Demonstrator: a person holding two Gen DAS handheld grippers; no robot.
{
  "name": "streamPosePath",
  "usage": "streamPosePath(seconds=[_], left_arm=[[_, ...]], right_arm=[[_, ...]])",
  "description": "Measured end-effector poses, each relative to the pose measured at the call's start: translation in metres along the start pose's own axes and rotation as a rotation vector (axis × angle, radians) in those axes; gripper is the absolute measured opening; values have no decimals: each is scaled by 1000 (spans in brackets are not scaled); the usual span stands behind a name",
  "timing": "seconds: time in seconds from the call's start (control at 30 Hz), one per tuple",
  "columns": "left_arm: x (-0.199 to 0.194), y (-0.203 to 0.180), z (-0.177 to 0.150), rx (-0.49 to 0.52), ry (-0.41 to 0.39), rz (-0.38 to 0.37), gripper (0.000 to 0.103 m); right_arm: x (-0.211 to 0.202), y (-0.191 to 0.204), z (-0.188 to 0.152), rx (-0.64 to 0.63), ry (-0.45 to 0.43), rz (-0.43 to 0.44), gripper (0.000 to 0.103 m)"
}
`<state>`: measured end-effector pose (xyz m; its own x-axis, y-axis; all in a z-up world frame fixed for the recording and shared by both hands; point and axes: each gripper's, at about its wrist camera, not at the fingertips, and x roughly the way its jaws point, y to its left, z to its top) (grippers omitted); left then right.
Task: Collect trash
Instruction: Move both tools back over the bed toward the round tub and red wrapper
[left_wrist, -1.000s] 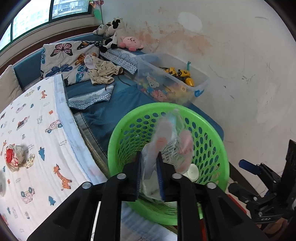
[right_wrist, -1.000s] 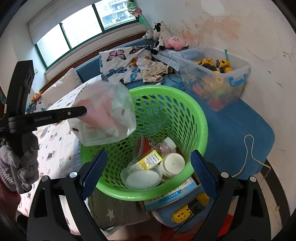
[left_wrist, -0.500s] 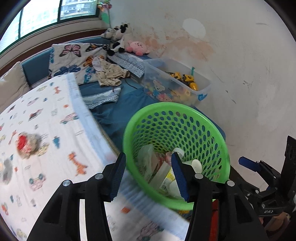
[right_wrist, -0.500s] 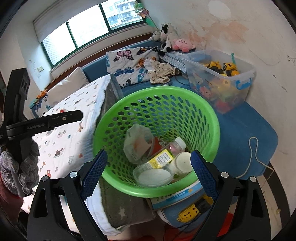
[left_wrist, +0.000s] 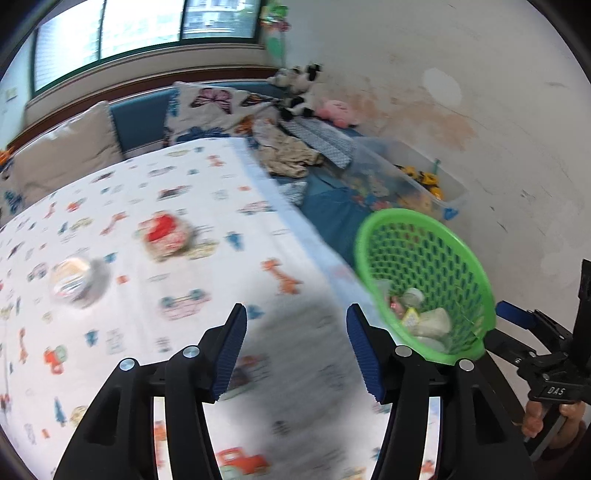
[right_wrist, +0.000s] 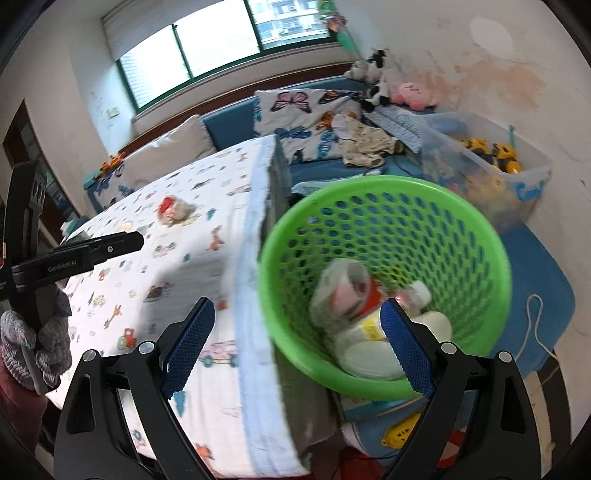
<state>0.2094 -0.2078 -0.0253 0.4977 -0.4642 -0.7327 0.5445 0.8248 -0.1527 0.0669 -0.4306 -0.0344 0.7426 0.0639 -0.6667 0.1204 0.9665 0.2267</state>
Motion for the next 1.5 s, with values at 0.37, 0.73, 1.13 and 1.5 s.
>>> streamPosePath(seconds=[0.37,0.73,1.13,1.5], left_arm=[[-27,106,2,-105,-62,217,81],[-1,185,7,-148,2,270,90],[36,204,9,-111,66,277,90],[54,211,13,-87,70,281,86]], right_arm=[[27,53,19,-87,29,64,91],[58,94,33,-152,63,110,91],[92,116,43,-183,109,123,91],[118,136,54,-221,139,137,91]])
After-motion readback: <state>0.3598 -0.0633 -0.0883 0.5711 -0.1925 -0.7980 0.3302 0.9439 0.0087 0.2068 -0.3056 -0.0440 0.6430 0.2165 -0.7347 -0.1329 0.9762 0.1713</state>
